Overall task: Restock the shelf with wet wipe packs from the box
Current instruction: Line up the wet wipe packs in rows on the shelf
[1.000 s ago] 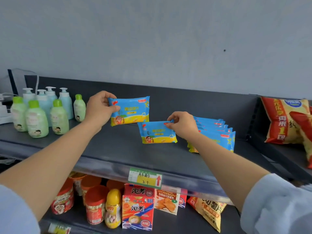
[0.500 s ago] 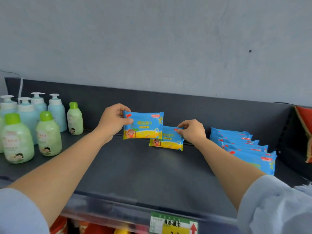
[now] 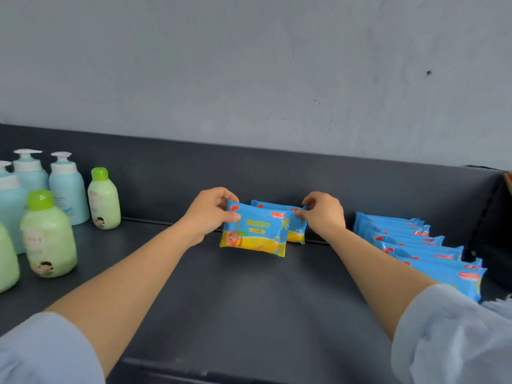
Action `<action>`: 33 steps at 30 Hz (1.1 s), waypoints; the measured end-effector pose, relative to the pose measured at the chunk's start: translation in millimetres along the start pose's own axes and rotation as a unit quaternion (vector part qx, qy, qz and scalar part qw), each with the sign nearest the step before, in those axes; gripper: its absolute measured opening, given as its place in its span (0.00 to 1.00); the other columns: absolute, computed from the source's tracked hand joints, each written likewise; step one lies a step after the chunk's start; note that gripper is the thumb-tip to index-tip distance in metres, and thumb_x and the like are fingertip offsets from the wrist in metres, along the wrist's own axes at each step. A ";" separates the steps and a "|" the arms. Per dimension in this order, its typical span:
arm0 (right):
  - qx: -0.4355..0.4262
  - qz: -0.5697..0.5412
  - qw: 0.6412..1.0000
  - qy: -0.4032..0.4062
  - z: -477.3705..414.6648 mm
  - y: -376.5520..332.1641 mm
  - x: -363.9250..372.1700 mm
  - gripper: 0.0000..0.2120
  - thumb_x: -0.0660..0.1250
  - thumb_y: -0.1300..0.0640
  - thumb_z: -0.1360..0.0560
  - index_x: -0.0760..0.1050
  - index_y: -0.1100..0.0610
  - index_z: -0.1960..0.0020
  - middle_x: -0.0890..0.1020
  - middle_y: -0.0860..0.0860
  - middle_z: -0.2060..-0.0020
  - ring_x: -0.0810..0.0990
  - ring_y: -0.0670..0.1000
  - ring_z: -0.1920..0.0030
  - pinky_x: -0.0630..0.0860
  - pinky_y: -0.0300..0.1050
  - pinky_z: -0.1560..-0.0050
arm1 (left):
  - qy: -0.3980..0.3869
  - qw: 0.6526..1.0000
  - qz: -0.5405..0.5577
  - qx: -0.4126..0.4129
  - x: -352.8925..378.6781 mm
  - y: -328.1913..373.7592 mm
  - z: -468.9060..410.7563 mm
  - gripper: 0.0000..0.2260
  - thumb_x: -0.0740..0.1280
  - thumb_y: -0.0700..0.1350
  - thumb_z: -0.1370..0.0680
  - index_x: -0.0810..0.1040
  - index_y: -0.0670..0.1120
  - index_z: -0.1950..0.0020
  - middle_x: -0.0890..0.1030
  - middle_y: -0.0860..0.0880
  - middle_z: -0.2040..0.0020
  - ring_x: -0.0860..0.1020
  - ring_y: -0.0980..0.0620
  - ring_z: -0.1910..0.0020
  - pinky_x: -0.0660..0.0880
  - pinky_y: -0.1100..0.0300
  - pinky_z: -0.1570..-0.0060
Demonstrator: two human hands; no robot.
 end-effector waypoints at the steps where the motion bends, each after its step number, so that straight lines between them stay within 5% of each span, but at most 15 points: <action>1: 0.003 0.000 1.000 0.000 -1.2 1.1 0.0 0.14 0.74 0.52 0.28 0.78 0.55 0.46 0.82 0.51 0.51 0.78 0.49 0.54 0.72 0.41 0.58 | -0.008 1.000 -0.003 -0.001 3.7 -0.6 -2.0 0.10 0.71 0.33 0.27 0.76 0.47 0.53 0.82 0.47 0.52 0.81 0.52 0.51 0.81 0.55 0.54; 11: 0.009 -0.010 1.000 -0.006 -7.9 3.9 1.1 0.09 0.71 0.57 0.25 0.78 0.53 0.45 0.82 0.51 0.50 0.80 0.50 0.51 0.76 0.42 0.57 | -0.037 0.999 -0.004 -0.007 34.9 -7.2 -21.8 0.10 0.71 0.33 0.27 0.76 0.47 0.53 0.81 0.46 0.51 0.81 0.51 0.51 0.81 0.54 0.53; 19: 0.048 -0.057 0.997 -0.016 -5.5 13.6 -5.5 0.13 0.58 0.62 0.21 0.77 0.53 0.43 0.80 0.52 0.47 0.80 0.53 0.49 0.80 0.52 0.49 | 0.018 0.982 -0.176 0.064 56.9 -4.7 -32.4 0.09 0.72 0.41 0.26 0.75 0.51 0.50 0.78 0.50 0.47 0.80 0.53 0.53 0.76 0.65 0.63; 24: 0.070 -0.081 0.994 -0.010 -1.1 14.8 -4.6 0.09 0.56 0.55 0.20 0.73 0.54 0.45 0.79 0.52 0.50 0.80 0.54 0.52 0.80 0.55 0.50 | 0.052 0.961 -0.246 0.112 69.1 0.5 -34.9 0.15 0.72 0.43 0.26 0.73 0.48 0.41 0.76 0.50 0.44 0.77 0.53 0.48 0.79 0.56 0.51; 28: 0.082 -0.077 0.993 -0.024 -0.1 14.6 -2.6 0.14 0.61 0.47 0.21 0.72 0.55 0.41 0.79 0.51 0.50 0.79 0.50 0.53 0.80 0.52 0.50 | 0.073 0.950 -0.276 0.124 76.9 2.5 -36.5 0.21 0.72 0.45 0.26 0.68 0.48 0.36 0.76 0.50 0.43 0.77 0.53 0.46 0.79 0.56 0.51; 33: 0.067 -0.059 0.995 -0.043 3.1 15.2 -4.0 0.24 0.73 0.48 0.28 0.69 0.54 0.37 0.77 0.50 0.47 0.77 0.46 0.55 0.76 0.41 0.61 | 0.044 0.949 -0.288 0.120 77.6 2.4 -38.7 0.28 0.74 0.45 0.28 0.64 0.48 0.33 0.74 0.49 0.40 0.76 0.51 0.43 0.78 0.54 0.49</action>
Point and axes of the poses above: each hand's wrist, its own z-axis away from the middle knuckle, its own x-axis out of the palm, y = z × x, the point moved 3 cm from there along -z, towards the middle knuckle
